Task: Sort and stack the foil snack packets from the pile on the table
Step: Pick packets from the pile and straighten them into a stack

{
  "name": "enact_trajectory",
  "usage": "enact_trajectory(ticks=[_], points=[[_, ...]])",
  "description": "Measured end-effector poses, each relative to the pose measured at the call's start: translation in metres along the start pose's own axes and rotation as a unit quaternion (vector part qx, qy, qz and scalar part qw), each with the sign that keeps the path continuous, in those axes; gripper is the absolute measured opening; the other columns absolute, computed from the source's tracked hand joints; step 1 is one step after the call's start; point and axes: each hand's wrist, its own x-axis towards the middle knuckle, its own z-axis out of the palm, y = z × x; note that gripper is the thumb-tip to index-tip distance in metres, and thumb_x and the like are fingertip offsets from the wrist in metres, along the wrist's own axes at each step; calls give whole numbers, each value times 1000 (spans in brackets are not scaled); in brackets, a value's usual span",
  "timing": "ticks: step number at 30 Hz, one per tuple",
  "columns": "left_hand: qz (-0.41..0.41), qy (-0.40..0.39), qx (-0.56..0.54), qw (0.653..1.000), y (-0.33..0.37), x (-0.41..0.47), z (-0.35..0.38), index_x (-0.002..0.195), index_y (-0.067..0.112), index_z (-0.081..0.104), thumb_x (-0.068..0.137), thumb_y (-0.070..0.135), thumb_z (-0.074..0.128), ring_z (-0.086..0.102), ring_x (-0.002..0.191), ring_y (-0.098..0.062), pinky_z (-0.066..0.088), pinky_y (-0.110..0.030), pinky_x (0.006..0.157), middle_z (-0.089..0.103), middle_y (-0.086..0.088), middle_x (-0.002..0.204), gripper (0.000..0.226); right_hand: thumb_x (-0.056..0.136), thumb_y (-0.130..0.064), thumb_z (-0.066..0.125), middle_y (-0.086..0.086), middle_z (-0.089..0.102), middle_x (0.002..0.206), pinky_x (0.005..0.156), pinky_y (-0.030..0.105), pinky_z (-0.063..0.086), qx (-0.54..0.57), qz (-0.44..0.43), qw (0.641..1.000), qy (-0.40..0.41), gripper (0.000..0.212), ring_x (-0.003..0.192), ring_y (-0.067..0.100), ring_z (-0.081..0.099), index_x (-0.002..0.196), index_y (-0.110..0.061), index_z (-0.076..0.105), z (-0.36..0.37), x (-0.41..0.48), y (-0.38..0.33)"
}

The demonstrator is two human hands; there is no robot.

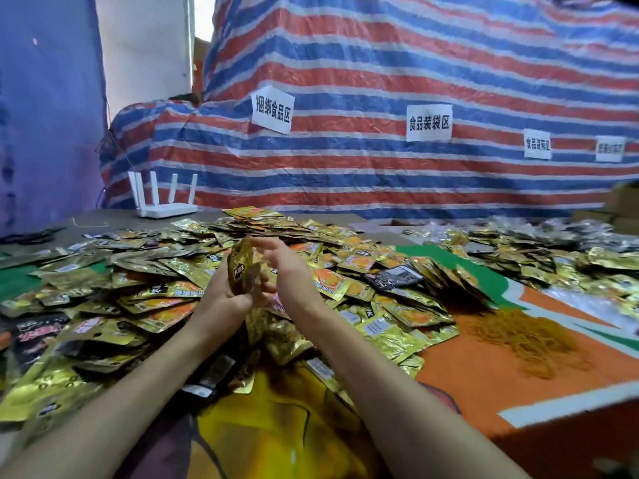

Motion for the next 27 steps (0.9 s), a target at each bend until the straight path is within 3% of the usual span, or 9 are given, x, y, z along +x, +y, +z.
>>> enact_trajectory(ticks=[2, 4, 7, 10, 14, 16, 18, 21, 27], points=[[-4, -20, -13, 1000, -2, 0, -3, 144, 12, 43, 71, -13, 72, 69, 85, 2, 53, -13, 68, 66, -5, 116, 83, 109, -31, 33, 6, 50, 145, 104, 37, 48, -84, 11, 996, -30, 40, 137, 24, 47, 144, -23, 51, -5, -4, -2], [2, -25, -19, 999, -1, -2, -5, 147, 34, 37, 64, -2, 69, 67, 95, 0, 53, -14, 73, 63, -1, 120, 96, 107, -51, 31, 2, 38, 158, 115, 44, 36, -175, 11, 984, -36, 54, 144, 21, 38, 156, -28, 31, -17, -13, -7], [-14, -7, -18, 1000, 2, -5, -7, 141, 49, 44, 66, 8, 61, 66, 98, -17, 58, -26, 65, 52, -24, 127, 86, 103, -44, 50, -6, 64, 117, 83, 31, 51, -255, -27, 966, 43, 43, 105, 13, 62, 134, -17, 58, -61, -27, -24], [-43, -17, -21, 999, 1, -6, -8, 134, 22, 51, 67, 16, 65, 64, 71, -18, 59, -32, 63, 55, -17, 102, 69, 91, -18, 63, 0, 71, 89, 77, 40, 59, -487, 45, 867, 98, 12, 84, 17, 67, 95, -14, 73, -127, -39, -34], [-36, -20, -48, 998, 3, -6, -6, 123, 24, 54, 61, 4, 66, 62, 71, -24, 57, -38, 66, 58, -15, 83, 66, 83, -10, 57, 2, 57, 74, 65, 32, 46, -685, 190, 690, 137, 3, 74, 28, 60, 82, -12, 56, -197, -68, -31], [-39, -11, -60, 997, 2, -5, -6, 120, 18, 51, 59, 4, 68, 66, 72, -26, 57, -40, 66, 63, -12, 80, 64, 88, -12, 54, 2, 48, 80, 69, 34, 43, -726, 220, 640, 122, 8, 89, 33, 63, 86, -14, 46, -217, -81, -19], [-41, -11, -71, 997, 0, -4, -6, 119, 14, 50, 62, 6, 70, 67, 73, -30, 58, -45, 67, 66, -13, 81, 61, 91, -12, 50, 1, 44, 80, 69, 34, 42, -738, 228, 624, 116, 9, 97, 33, 63, 89, -16, 42, -231, -89, -7], [-51, -8, -94, 994, -1, -4, -7, 120, 9, 48, 67, 9, 67, 64, 74, -37, 57, -53, 70, 60, -23, 89, 57, 91, -7, 49, 0, 42, 75, 63, 33, 41, -746, 200, 621, 132, 17, 81, 30, 57, 81, -16, 40, -238, -91, -1], [-61, -14, -120, 991, -3, -3, -8, 118, 12, 50, 64, 4, 59, 59, 74, -33, 52, -49, 69, 57, -18, 83, 55, 90, -11, 50, -2, 40, 72, 59, 31, 40, -780, 193, 582, 127, 30, 77, 26, 57, 71, -21, 30, -236, -94, 2]])
